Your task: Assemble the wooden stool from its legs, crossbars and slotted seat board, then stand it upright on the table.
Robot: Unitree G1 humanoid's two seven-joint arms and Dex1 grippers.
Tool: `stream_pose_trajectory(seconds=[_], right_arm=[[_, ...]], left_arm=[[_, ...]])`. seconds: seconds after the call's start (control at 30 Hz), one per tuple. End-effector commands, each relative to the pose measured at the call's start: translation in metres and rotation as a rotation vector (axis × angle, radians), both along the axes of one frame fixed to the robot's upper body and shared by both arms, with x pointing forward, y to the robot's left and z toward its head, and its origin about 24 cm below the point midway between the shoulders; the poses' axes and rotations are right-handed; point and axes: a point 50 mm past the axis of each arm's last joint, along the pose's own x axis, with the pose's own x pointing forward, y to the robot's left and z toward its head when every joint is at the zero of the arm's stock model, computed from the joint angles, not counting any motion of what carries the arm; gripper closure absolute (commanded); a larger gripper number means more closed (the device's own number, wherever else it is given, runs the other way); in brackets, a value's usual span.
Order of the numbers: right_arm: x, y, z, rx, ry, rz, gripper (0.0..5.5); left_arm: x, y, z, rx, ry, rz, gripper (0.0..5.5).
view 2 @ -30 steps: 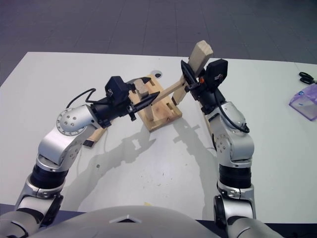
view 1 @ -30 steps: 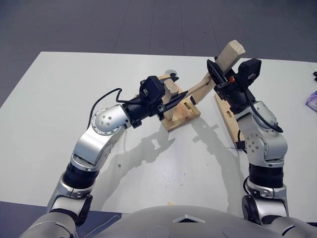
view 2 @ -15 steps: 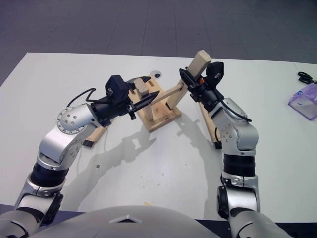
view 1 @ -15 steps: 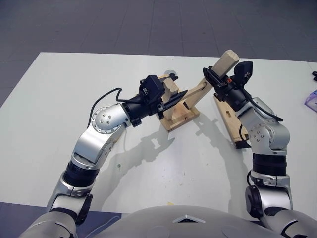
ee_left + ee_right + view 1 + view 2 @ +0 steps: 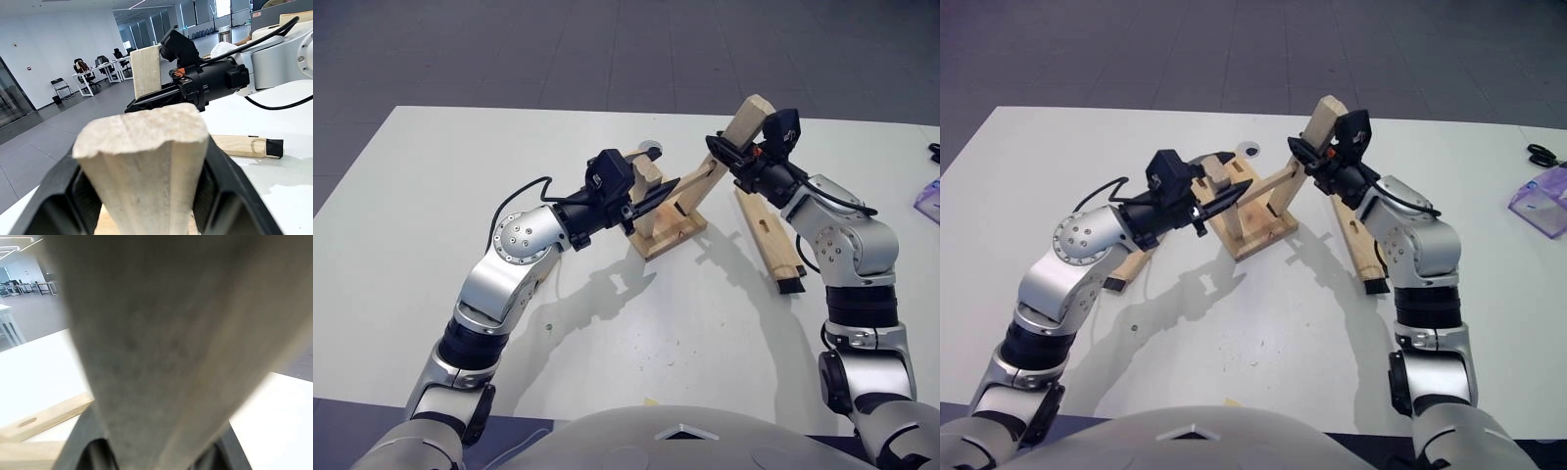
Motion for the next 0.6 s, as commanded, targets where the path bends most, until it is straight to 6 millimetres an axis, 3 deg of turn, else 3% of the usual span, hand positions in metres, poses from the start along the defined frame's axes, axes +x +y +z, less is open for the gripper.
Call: stream_pose_trajectory(seconds=[0.03,0.13,0.27,0.4,0.6], right_arm=[[-0.05,0.01,-0.096,-0.252,0.463,0.057,4.45],[-0.044,0.011,-0.079,-0.238,0.386,0.009,4.43],[-0.045,0.022,-0.072,-0.233,0.347,-0.001,4.43],[-0.04,0.024,-0.07,-0.197,0.291,-0.047,3.49],[-0.013,0.02,-0.037,-0.064,0.097,-0.117,2.57]], left_arm=[[0.022,0.035,-0.02,0.2,0.095,0.144,3.44],[0.031,0.048,-0.011,0.191,0.075,0.191,3.44],[0.031,0.047,-0.014,0.188,0.08,0.19,3.44],[0.028,0.042,-0.017,0.179,0.089,0.177,3.44],[0.023,0.039,-0.023,0.169,0.111,0.172,3.44]])
